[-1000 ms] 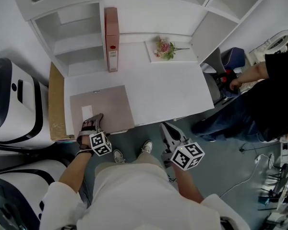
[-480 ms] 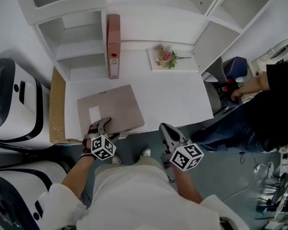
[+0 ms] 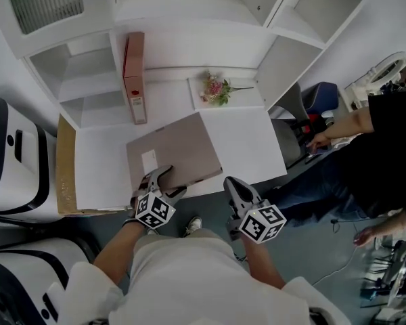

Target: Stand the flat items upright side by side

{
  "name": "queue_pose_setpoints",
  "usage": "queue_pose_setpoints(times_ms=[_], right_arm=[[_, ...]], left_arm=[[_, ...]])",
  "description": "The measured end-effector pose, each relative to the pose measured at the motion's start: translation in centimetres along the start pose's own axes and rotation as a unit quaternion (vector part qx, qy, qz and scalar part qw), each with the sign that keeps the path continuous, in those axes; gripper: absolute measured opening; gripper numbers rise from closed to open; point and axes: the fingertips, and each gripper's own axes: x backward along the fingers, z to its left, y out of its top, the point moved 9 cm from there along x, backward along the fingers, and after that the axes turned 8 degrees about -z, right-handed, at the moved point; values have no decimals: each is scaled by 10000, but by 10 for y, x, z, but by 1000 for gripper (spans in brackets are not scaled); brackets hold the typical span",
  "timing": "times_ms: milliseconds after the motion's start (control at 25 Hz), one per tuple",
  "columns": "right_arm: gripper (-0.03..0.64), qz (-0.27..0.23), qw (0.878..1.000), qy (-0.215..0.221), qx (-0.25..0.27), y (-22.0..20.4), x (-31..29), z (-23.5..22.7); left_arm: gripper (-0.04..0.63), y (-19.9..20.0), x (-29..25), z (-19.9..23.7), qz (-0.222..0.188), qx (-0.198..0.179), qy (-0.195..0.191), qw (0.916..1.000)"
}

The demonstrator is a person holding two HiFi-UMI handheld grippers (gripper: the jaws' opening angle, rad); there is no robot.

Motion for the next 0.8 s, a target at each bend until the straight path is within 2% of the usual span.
queue_pose_setpoints(times_ms=[240,440,680,800], right_arm=[[2,78,9998,-190,55,10,6,-38],[2,397,9989,-201,120,3,-14,-68],[2,619,9974,332,190,1,-73,-62],[2,618,9952,701,285,5,-100,-42]], left_arm=[[341,23,-31,17,-422,328,199,9984],[333,38,-25,29,-825,662,581,9927],[328,45,9,33,-1199,1061,1101,9809],[324,43,30,30,-1352,1172,1188,9767]])
